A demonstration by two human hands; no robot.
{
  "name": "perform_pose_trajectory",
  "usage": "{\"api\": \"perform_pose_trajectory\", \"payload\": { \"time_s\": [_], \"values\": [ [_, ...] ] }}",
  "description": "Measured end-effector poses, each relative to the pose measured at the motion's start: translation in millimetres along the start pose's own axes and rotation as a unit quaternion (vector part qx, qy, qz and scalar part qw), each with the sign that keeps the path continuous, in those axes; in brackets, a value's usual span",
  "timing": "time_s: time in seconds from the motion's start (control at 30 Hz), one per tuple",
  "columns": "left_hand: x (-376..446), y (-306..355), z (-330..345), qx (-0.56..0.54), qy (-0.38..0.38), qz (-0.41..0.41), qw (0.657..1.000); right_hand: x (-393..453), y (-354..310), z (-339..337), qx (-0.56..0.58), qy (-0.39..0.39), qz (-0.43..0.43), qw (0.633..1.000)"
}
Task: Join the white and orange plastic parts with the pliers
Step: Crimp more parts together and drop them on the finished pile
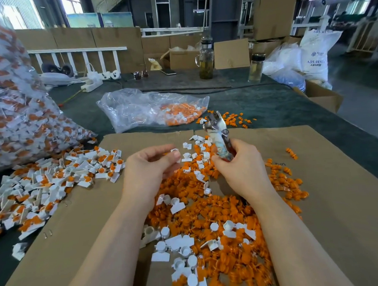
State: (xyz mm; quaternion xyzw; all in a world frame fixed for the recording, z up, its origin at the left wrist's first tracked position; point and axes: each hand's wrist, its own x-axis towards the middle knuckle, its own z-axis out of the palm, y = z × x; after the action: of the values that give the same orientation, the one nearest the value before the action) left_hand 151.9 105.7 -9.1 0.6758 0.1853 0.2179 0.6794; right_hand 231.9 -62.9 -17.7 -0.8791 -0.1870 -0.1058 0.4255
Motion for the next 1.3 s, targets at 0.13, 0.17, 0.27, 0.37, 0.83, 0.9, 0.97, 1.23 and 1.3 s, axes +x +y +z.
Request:
{"api": "perform_pose_trajectory", "payload": {
  "time_s": [0.13,0.17,0.27,0.37,0.83,0.9,0.97,1.23,1.3],
  "values": [
    [-4,-1,8,-0.001,-0.02,0.004,1.0,-3,-6,0,0.087,-0.013,-0.001,0.996],
    [-5,-1,10,-0.002,-0.021,0.003,1.0,-3,-6,0,0.099,-0.015,-0.004,0.995],
    [-5,0,14,-0.001,-0.014,-0.003,1.0,-5,-7,0,0.133,-0.016,-0.012,0.991],
    [-5,-1,14,0.051,-0.018,0.012,0.998,-6,-8,-1,0.157,-0.019,-0.024,0.987],
    [-8,-2,14,0.042,-0.124,0.035,0.991,-7,-8,0,0.15,-0.039,-0.045,0.987],
    [-8,-3,13,0.026,-0.123,0.029,0.992,-7,-8,0,0.149,-0.038,-0.051,0.987],
    [-7,-2,13,-0.003,-0.119,0.025,0.993,-7,-9,0,0.153,-0.033,-0.055,0.986],
    [-6,-3,14,-0.001,-0.104,0.011,0.995,-8,-11,-2,0.171,-0.025,-0.051,0.984],
    [-7,-3,14,0.015,-0.093,0.018,0.995,-8,-11,-2,0.162,-0.025,-0.054,0.985]
  ]
}}
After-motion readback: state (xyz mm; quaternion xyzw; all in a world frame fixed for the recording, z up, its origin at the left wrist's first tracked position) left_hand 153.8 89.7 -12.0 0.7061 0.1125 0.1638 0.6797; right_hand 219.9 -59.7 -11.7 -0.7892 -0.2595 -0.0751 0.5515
